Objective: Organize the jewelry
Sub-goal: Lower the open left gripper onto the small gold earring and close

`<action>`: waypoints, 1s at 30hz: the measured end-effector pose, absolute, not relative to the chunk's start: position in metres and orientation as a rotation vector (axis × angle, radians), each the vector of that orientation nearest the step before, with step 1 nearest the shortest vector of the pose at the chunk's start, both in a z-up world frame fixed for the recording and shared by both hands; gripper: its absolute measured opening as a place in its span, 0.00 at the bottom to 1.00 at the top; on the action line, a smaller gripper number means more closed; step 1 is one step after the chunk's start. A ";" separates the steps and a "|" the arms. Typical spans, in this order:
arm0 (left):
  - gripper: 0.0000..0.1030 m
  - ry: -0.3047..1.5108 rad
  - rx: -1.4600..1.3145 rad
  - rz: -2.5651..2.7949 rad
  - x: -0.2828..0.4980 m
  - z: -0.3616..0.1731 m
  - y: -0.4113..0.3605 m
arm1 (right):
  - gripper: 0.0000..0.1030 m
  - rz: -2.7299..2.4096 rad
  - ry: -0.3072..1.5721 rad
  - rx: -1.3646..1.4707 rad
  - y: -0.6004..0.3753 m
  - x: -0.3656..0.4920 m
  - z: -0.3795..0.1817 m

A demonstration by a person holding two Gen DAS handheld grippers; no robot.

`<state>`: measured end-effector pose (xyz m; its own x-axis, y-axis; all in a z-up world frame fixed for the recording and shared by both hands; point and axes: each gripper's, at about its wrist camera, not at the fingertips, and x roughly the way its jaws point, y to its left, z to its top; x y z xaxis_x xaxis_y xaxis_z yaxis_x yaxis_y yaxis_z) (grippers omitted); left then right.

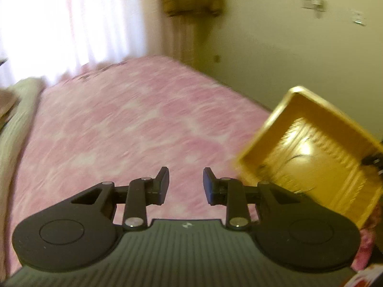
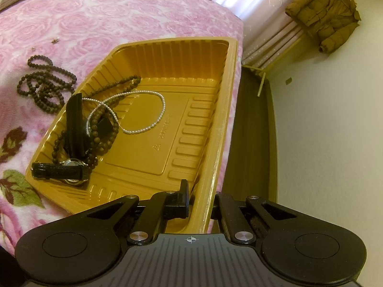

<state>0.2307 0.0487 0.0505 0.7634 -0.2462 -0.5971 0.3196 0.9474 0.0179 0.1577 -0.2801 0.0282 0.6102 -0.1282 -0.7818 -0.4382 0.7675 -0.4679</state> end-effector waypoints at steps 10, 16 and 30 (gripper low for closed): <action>0.26 0.684 0.076 -0.177 0.208 -0.012 0.108 | 0.05 0.192 0.922 -0.697 -0.281 0.160 0.027; 0.26 0.674 0.107 -0.197 0.200 -0.054 0.086 | 0.05 0.191 0.925 -0.698 -0.281 0.161 0.026; 0.14 0.675 0.070 -0.132 0.207 -0.092 0.067 | 0.05 0.189 0.931 -0.696 -0.281 0.162 0.024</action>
